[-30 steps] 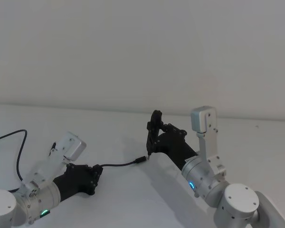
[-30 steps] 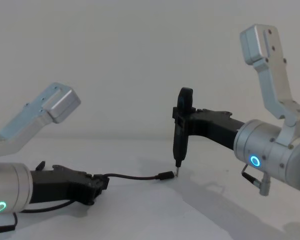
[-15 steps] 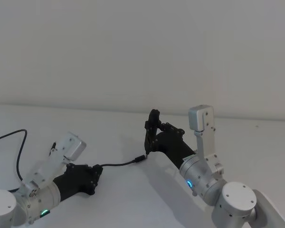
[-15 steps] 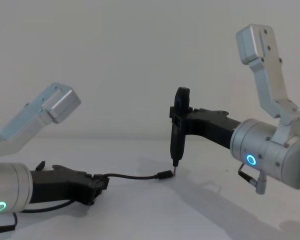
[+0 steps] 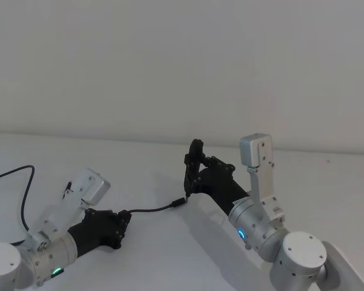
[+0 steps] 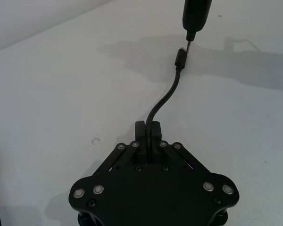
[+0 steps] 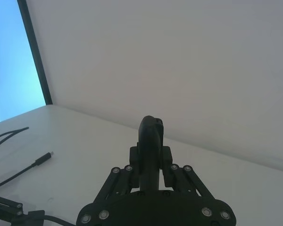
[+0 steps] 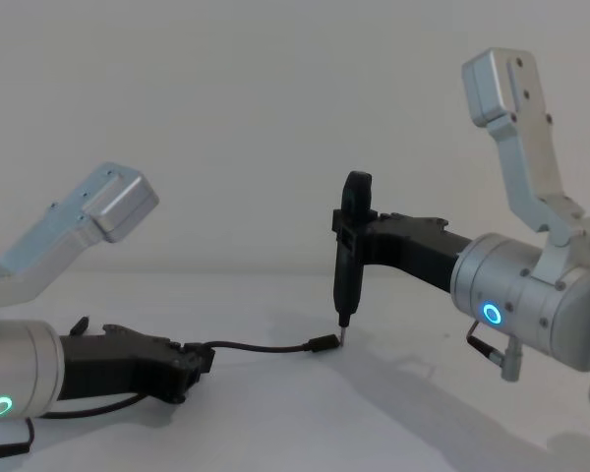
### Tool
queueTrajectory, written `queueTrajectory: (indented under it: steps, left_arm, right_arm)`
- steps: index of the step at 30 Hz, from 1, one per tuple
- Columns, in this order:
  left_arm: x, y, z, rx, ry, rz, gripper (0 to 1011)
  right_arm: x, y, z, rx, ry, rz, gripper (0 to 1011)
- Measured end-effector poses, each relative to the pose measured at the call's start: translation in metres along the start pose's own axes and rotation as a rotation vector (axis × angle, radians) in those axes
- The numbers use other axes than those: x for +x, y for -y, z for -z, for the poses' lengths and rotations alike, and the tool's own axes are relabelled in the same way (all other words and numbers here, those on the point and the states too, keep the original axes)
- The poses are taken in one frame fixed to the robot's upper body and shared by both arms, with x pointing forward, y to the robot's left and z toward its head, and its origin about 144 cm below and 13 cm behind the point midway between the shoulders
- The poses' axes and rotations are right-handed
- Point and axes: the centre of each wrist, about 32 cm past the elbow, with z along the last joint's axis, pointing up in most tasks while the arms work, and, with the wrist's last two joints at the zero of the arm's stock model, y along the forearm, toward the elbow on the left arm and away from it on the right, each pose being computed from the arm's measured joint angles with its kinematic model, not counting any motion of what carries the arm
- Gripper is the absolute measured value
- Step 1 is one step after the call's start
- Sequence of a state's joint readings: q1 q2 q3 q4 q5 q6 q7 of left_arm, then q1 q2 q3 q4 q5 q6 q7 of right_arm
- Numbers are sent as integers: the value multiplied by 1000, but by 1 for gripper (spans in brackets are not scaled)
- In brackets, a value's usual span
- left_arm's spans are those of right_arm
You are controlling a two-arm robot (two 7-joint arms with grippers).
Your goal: Pick up the data cable with the one hand.
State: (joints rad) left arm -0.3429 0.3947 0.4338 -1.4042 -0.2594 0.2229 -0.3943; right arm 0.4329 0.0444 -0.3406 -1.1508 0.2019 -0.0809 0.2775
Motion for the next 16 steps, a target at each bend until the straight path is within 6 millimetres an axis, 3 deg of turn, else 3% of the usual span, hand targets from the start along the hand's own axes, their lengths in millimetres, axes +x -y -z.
queueTrajectory:
  steps: [16]
  left_arm:
    - [0,0,0,0,0,0,61]
  right_arm:
    - [0,-1,0,1,0,0,275]
